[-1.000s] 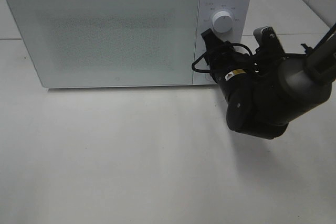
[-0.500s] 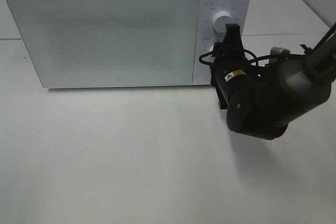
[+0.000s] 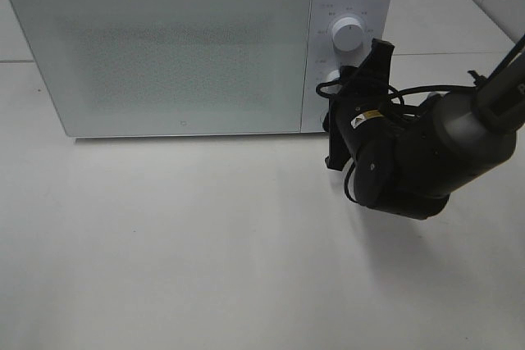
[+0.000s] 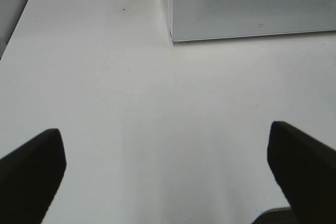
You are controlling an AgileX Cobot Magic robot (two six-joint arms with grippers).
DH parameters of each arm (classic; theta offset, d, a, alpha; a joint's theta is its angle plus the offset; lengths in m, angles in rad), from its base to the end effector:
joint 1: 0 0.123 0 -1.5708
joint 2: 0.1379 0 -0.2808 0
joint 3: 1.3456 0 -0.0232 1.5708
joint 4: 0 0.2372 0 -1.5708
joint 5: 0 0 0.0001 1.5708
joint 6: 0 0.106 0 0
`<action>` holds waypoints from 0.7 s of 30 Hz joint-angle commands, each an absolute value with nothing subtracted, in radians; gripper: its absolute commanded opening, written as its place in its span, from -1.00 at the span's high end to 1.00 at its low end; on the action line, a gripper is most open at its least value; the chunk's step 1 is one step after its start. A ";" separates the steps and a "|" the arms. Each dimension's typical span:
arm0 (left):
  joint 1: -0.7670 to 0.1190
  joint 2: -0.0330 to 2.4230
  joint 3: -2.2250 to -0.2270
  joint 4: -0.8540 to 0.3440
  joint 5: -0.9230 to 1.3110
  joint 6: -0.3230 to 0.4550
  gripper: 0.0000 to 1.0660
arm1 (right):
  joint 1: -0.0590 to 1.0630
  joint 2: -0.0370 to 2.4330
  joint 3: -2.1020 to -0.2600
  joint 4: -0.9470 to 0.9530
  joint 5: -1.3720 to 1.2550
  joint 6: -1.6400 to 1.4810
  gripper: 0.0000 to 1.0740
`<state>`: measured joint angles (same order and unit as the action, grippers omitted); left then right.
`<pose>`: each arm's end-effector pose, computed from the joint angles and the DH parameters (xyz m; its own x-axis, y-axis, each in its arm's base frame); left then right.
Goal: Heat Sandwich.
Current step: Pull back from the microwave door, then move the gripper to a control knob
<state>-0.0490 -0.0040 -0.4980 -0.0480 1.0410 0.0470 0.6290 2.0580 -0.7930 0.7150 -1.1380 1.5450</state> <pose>0.0011 -0.0044 0.2653 -0.4335 0.0440 -0.9001 0.0960 0.9954 0.0024 0.3288 0.1613 0.1271 0.0424 0.9731 0.2263 0.1183 -0.2298 0.9660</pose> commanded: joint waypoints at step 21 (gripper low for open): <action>-0.046 -0.027 -0.495 -0.049 1.038 0.038 -0.90 | 0.635 2.041 -0.808 0.652 -1.203 1.422 0.50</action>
<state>-0.0490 -0.0040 -0.4980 -0.0480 1.0410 0.0470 0.6290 2.0580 -0.7930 0.7180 -1.1400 1.4570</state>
